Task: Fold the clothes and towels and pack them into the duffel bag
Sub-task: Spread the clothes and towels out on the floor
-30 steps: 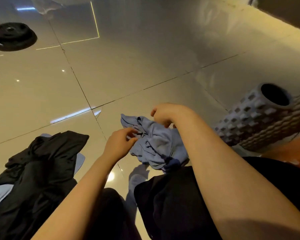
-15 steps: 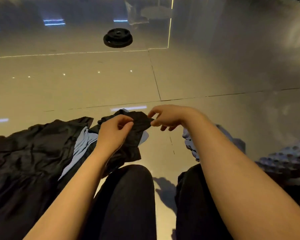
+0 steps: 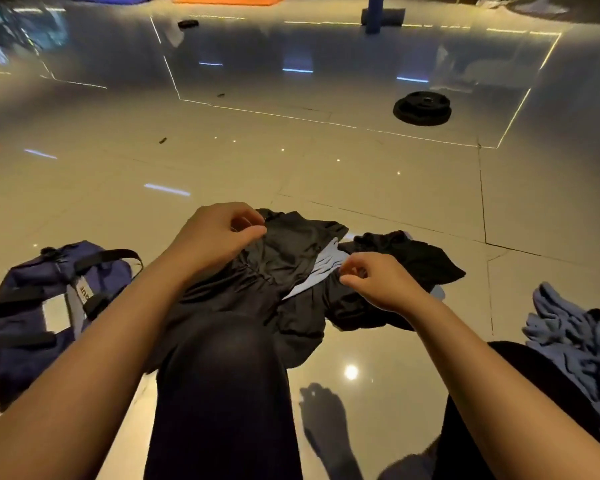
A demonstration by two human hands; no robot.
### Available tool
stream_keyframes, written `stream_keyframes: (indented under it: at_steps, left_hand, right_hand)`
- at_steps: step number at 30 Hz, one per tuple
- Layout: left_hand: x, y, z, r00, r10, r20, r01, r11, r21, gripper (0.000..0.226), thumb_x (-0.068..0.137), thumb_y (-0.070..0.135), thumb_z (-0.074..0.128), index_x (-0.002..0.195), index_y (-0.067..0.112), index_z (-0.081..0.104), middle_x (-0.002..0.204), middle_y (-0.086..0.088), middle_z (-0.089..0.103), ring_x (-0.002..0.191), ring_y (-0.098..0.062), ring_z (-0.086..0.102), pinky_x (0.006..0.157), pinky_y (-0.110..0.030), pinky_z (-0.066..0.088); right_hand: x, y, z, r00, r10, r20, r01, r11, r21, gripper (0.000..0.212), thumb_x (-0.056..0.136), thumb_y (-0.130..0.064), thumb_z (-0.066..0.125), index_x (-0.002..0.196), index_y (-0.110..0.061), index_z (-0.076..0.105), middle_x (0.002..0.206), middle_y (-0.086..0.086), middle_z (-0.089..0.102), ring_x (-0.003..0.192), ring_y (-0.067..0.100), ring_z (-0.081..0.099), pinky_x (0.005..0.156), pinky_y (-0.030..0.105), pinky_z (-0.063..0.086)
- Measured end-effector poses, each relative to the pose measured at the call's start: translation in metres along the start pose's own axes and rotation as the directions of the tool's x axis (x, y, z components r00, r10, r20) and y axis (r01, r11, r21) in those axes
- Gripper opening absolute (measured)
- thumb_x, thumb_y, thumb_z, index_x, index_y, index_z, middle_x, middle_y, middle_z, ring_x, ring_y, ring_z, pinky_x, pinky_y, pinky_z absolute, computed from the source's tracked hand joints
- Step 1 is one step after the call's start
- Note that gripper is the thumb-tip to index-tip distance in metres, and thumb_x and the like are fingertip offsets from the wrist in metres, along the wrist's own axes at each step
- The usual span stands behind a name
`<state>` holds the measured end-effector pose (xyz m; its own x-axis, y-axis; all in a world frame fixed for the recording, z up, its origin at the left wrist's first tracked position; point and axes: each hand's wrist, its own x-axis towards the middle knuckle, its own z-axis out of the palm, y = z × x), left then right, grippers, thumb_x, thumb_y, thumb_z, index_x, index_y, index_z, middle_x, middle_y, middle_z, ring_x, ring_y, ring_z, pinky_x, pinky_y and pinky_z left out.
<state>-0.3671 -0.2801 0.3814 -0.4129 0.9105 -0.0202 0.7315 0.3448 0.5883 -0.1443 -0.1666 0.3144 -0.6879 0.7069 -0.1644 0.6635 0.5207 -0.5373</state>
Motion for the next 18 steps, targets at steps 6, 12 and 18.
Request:
stream_keyframes:
  at_steps: [6,12,18]
  left_hand:
    - [-0.011,-0.030,-0.014,0.995,-0.023,0.093,0.011,0.991,0.136,0.023,0.088,0.044,0.061,0.109,0.034,0.065,0.103,0.009,0.066,0.095,-0.012,0.061,0.090,-0.036,0.050]
    - [-0.001,-0.073,-0.006,0.928,-0.074,0.365,-0.045,0.951,0.307,0.031,0.091,0.043,0.059,0.118,0.028,0.063,0.101,0.012,0.063,0.085,-0.004,0.053,0.081,-0.023,0.044]
    - [0.030,-0.090,0.010,0.893,-0.082,0.442,0.073,0.997,0.037,0.030,0.090,0.036,0.063,0.115,0.020,0.064,0.085,0.006,0.068,0.069,-0.005,0.064,0.070,-0.014,0.050]
  right_hand:
    - [0.028,-0.039,0.009,0.988,-0.044,0.146,0.063,0.990,-0.125,0.022,0.094,-0.031,0.057,0.111,-0.020,0.064,0.106,0.000,0.065,0.096,0.015,0.059,0.086,0.030,0.048]
    - [0.066,-0.081,0.017,0.934,-0.091,0.345,0.178,0.957,-0.228,0.031,0.095,-0.034,0.057,0.121,-0.018,0.060,0.114,-0.002,0.062,0.104,0.015,0.057,0.089,0.029,0.046]
    - [0.109,-0.044,0.099,0.954,0.027,0.298,0.024,0.986,-0.165,0.027,0.092,-0.031,0.058,0.115,-0.018,0.061,0.114,0.004,0.064,0.102,0.022,0.058,0.087,0.036,0.049]
